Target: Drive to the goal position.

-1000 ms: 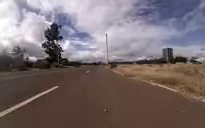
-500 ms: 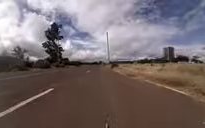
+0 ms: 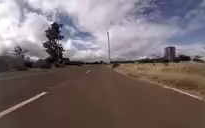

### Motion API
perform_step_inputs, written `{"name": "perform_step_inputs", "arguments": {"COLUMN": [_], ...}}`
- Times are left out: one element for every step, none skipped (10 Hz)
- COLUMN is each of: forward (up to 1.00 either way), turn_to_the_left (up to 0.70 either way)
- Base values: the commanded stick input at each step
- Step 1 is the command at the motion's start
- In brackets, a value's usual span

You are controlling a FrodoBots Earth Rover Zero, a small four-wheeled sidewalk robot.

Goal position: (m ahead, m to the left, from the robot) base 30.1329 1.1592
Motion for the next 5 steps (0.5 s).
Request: {"name": "perform_step_inputs", "arguments": {"forward": [0.70,0.70,0.70,0.70,0.70], "turn_to_the_left": [0.00,0.00,0.00,0.00,-0.02]}}
